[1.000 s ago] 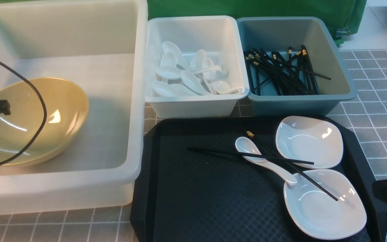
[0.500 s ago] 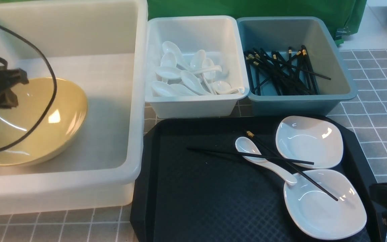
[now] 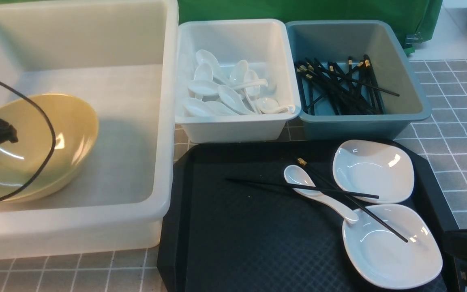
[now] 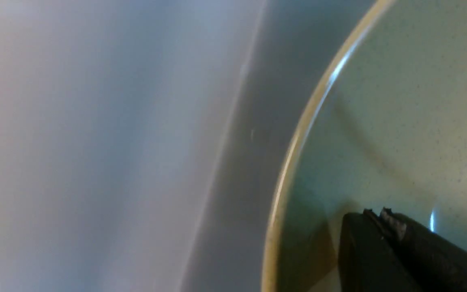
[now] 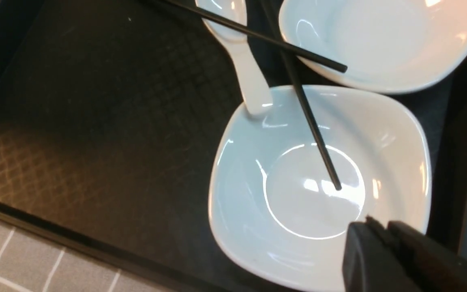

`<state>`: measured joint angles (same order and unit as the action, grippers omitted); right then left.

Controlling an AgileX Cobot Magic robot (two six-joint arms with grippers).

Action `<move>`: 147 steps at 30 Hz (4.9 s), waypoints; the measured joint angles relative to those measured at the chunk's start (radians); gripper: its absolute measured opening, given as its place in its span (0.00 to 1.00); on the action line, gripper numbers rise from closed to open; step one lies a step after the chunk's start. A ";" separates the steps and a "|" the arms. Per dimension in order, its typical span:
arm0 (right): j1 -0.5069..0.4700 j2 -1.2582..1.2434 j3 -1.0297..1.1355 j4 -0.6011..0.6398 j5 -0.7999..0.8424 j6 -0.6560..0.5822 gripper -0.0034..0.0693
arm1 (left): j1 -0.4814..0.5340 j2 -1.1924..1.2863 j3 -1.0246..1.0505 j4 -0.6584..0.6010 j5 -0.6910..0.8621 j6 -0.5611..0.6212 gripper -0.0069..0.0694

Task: On grey table put chopsticks spoon bowls plates into blue grey white boxes.
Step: 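Place the tan bowl onto the bowl stack in the left bin with the left gripper, then reach down and grasp the white spoon resting in the bowl with the right gripper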

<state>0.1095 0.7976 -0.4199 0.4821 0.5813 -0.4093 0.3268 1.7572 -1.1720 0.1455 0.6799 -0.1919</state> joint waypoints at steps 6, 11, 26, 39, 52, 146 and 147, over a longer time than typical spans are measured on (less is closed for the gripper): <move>0.026 0.003 0.000 0.014 0.003 -0.056 0.18 | -0.022 -0.121 0.001 -0.040 0.039 -0.007 0.11; 0.119 0.075 -0.058 0.026 0.016 -0.135 0.29 | -0.135 -0.395 0.001 -0.220 0.005 0.155 0.11; 0.190 0.659 -0.549 -0.162 0.152 -0.043 0.66 | -0.537 -1.060 0.397 -0.466 0.086 0.510 0.11; 0.210 0.959 -0.709 -0.195 0.150 -0.150 0.64 | -0.537 -1.329 0.784 -0.338 -0.023 0.514 0.11; 0.210 1.005 -0.716 -0.127 0.140 -0.159 0.15 | -0.537 -1.433 0.837 -0.341 -0.163 0.511 0.11; 0.330 1.101 -0.993 -0.221 0.481 -0.161 0.54 | -0.537 -1.433 0.837 -0.345 -0.174 0.511 0.11; 0.348 1.109 -0.993 -0.197 0.453 -0.161 0.53 | -0.537 -1.433 0.837 -0.345 -0.174 0.511 0.11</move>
<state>0.4579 1.9063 -1.4131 0.2848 1.0339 -0.5707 -0.2097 0.3244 -0.3346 -0.1997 0.5059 0.3187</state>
